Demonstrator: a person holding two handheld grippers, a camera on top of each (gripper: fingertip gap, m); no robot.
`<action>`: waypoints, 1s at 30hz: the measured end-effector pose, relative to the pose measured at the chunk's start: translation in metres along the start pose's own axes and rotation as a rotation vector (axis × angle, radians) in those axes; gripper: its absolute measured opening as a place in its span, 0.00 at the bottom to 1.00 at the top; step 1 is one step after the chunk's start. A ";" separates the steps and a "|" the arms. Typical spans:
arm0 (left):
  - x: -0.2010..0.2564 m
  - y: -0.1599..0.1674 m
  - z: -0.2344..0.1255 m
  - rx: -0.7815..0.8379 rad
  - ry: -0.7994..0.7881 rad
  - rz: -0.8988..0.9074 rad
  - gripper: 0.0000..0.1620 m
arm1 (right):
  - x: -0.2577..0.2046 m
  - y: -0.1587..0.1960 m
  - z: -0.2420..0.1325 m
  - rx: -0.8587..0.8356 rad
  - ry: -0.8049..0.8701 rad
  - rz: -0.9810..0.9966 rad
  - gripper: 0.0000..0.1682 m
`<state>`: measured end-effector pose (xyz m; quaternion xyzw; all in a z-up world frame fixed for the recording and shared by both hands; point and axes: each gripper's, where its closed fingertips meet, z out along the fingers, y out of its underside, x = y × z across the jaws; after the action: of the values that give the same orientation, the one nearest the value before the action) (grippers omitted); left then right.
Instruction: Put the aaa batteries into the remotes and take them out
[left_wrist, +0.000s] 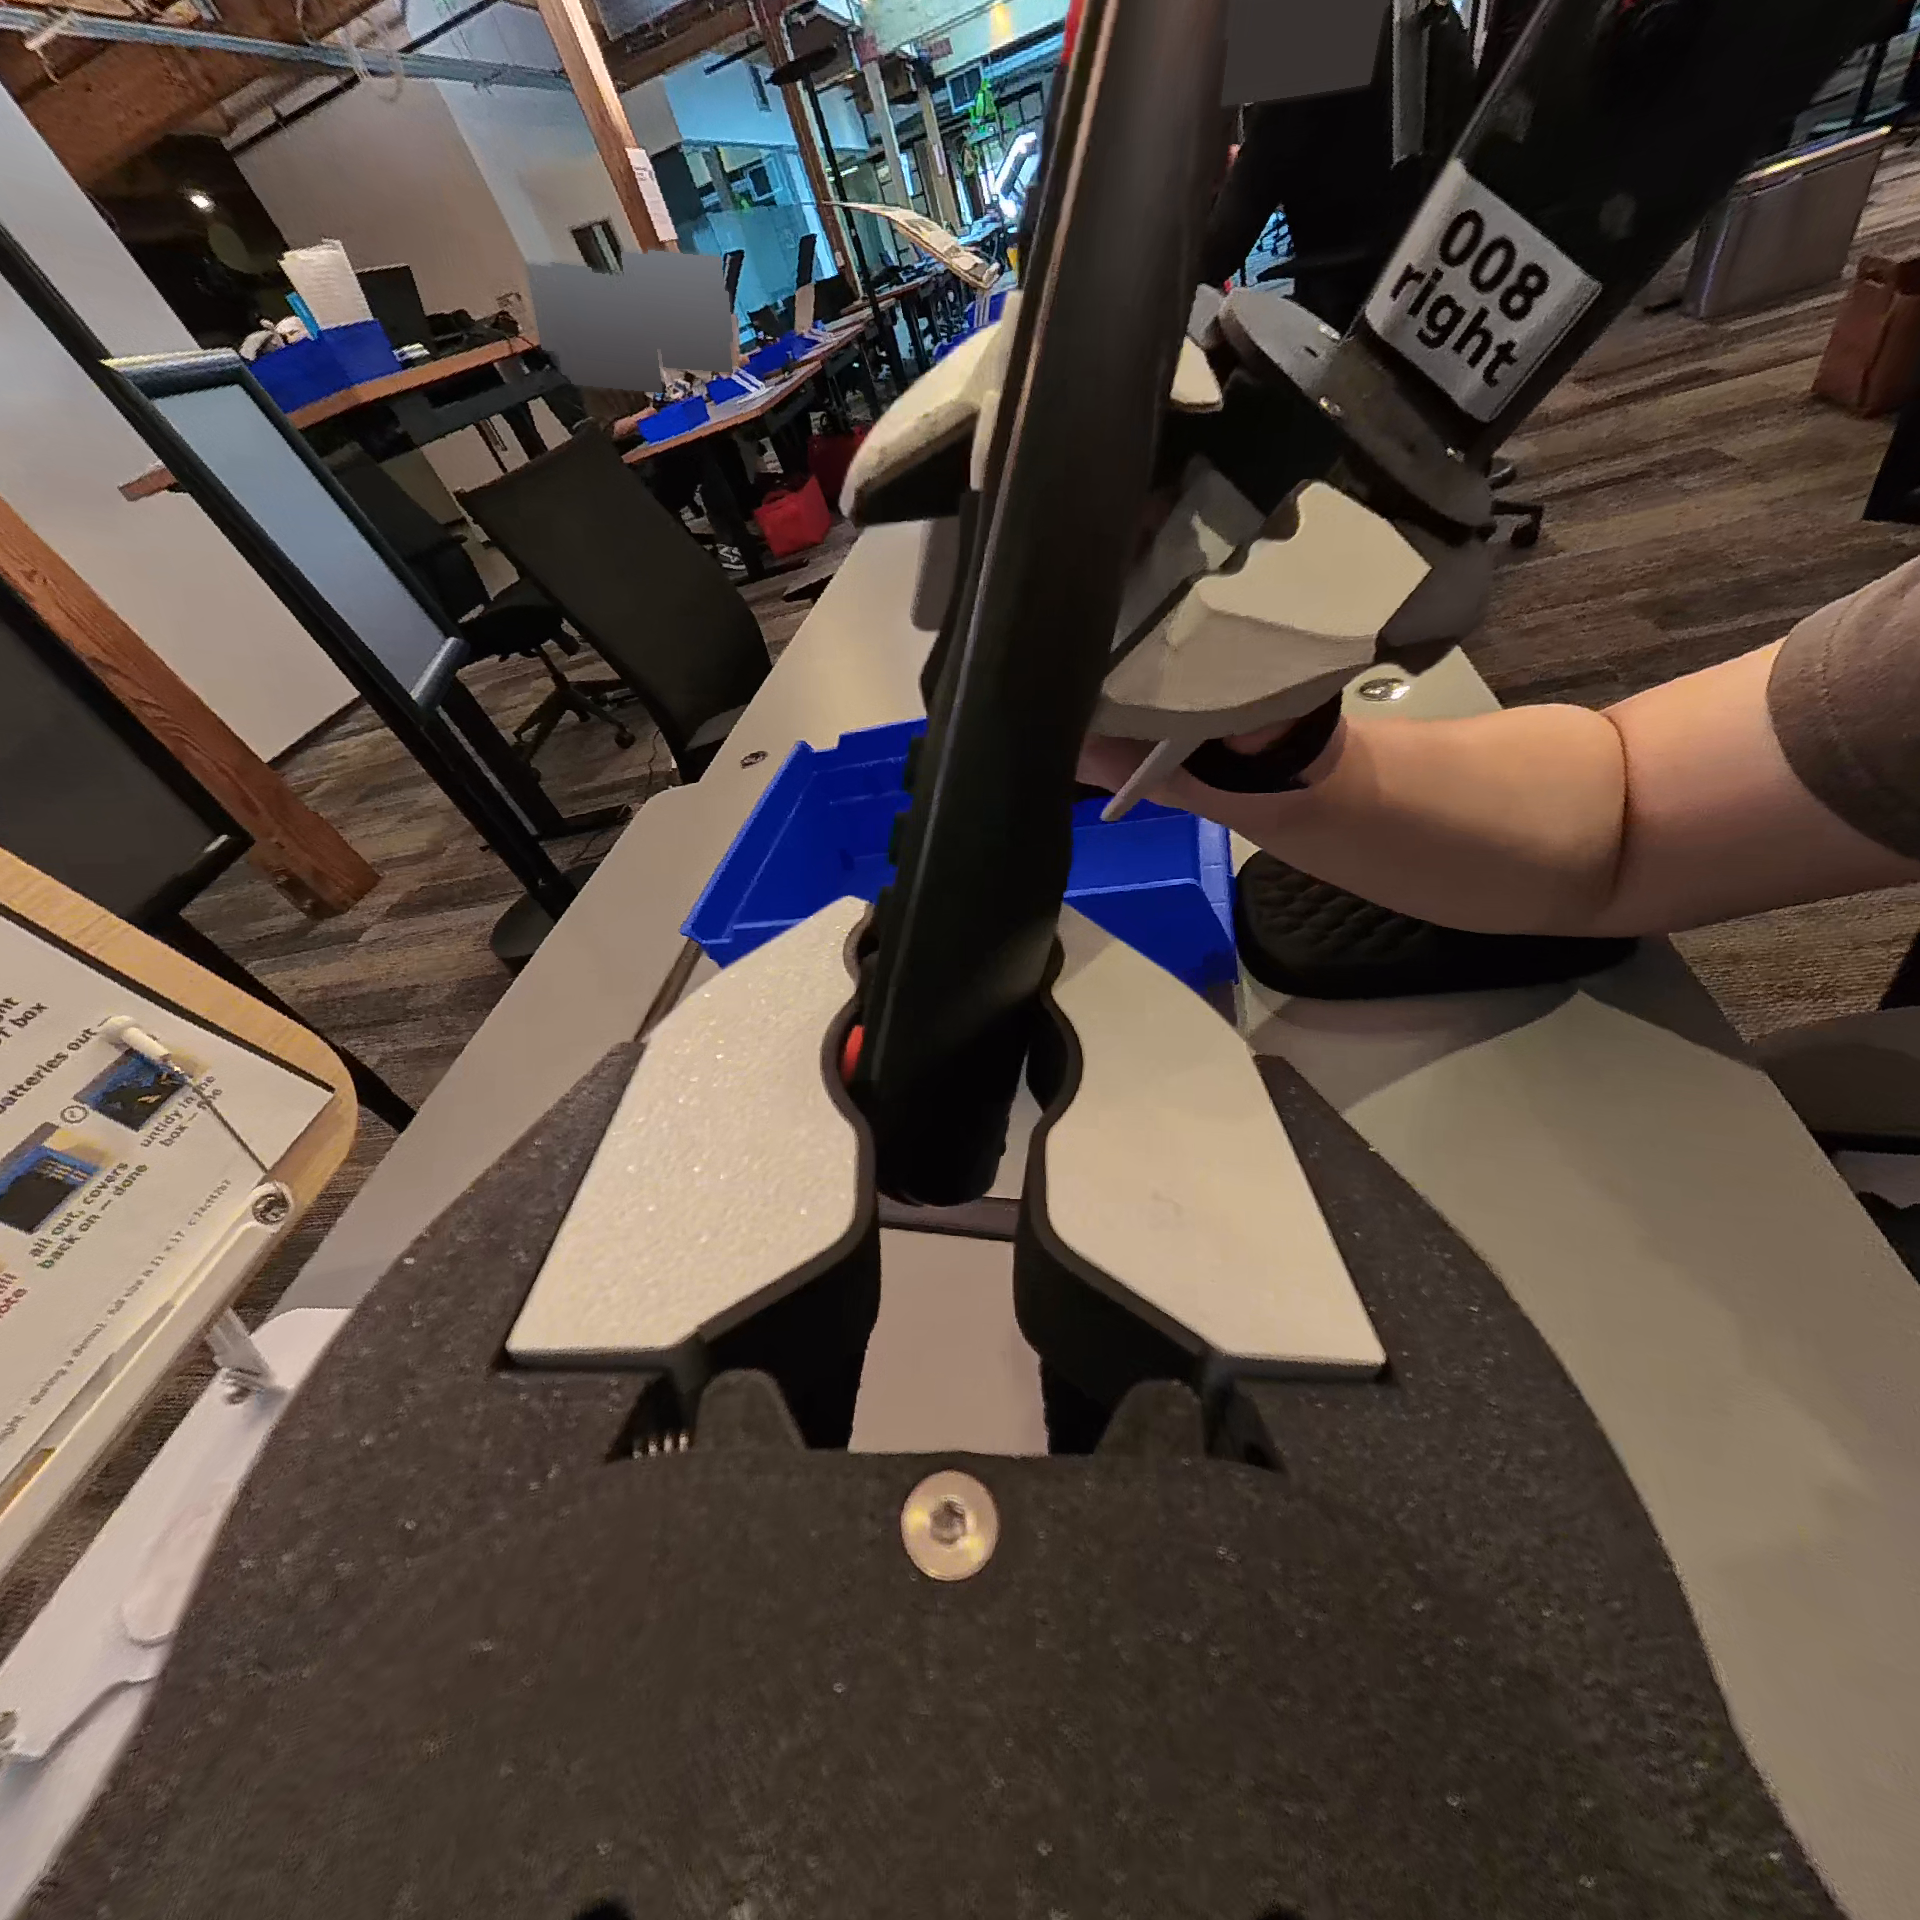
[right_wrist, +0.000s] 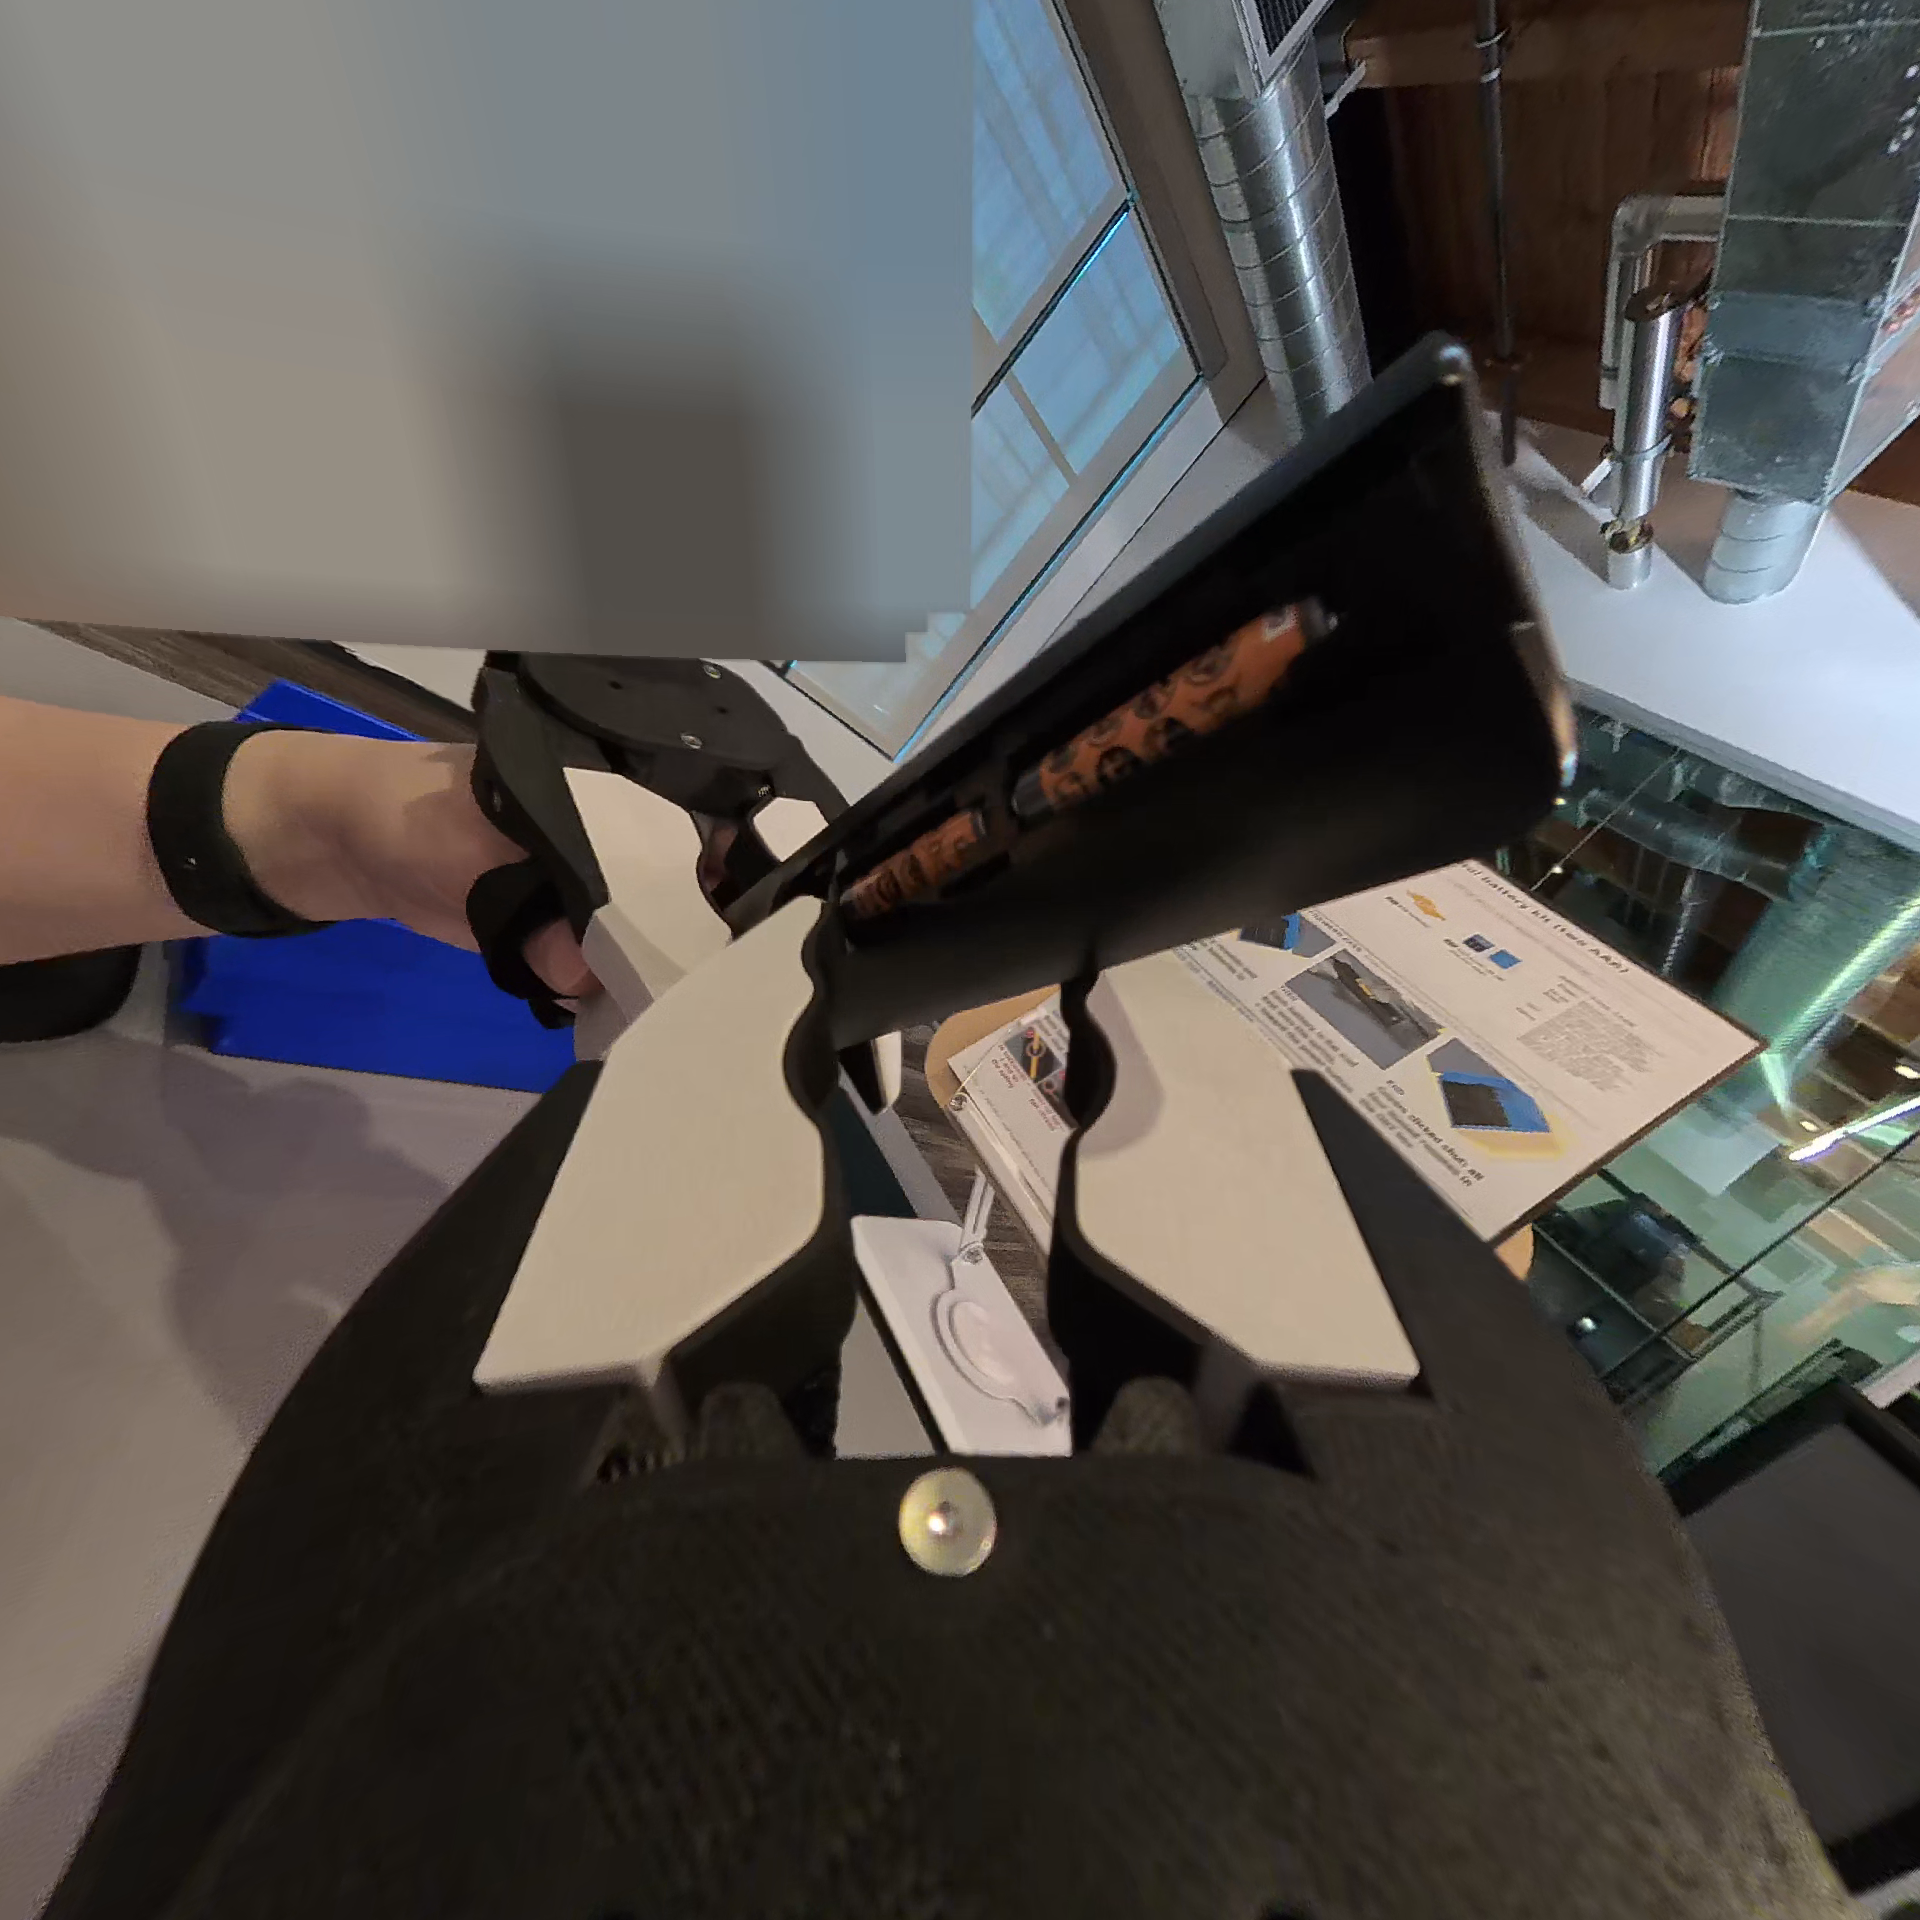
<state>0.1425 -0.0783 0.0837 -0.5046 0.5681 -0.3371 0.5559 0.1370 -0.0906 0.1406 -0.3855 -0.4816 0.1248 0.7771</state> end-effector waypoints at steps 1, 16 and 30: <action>0.000 -0.001 0.000 0.002 -0.011 0.016 0.16 | 0.000 0.000 0.000 -0.004 0.004 -0.018 0.26; -0.011 -0.018 -0.007 0.000 -0.238 0.093 0.15 | 0.014 -0.003 -0.004 0.029 0.110 -0.111 0.35; -0.051 0.010 -0.025 -0.261 -0.549 0.096 0.15 | 0.056 -0.003 -0.008 -0.136 0.458 -0.247 0.64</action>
<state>0.1093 -0.0321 0.0929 -0.6163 0.4583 -0.0856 0.6346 0.1714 -0.0642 0.1773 -0.3933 -0.3440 -0.0940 0.8475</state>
